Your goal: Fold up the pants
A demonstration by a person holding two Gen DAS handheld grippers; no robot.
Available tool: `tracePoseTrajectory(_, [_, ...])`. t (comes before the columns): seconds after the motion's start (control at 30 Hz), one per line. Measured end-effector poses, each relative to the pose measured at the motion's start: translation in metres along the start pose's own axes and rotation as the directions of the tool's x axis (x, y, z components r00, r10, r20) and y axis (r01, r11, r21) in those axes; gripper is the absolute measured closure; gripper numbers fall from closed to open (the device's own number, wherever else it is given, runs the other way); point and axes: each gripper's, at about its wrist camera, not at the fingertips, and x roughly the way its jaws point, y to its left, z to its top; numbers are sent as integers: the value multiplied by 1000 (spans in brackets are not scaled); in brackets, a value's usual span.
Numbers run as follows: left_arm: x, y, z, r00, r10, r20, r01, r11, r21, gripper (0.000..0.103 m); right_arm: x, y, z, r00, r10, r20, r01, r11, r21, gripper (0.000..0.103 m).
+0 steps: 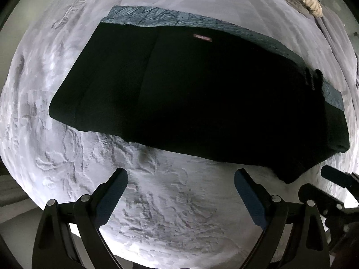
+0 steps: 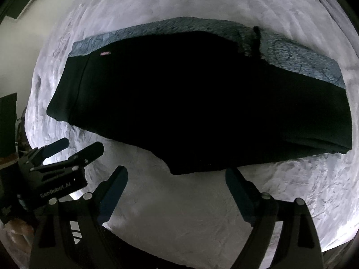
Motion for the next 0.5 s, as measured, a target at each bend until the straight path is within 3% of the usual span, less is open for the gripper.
tracePoseTrajectory(0.5, [8,40,7,1000,-15,-1,15,997,-74,7,8,13,-7,998,11,-57,-13,999,-33,12])
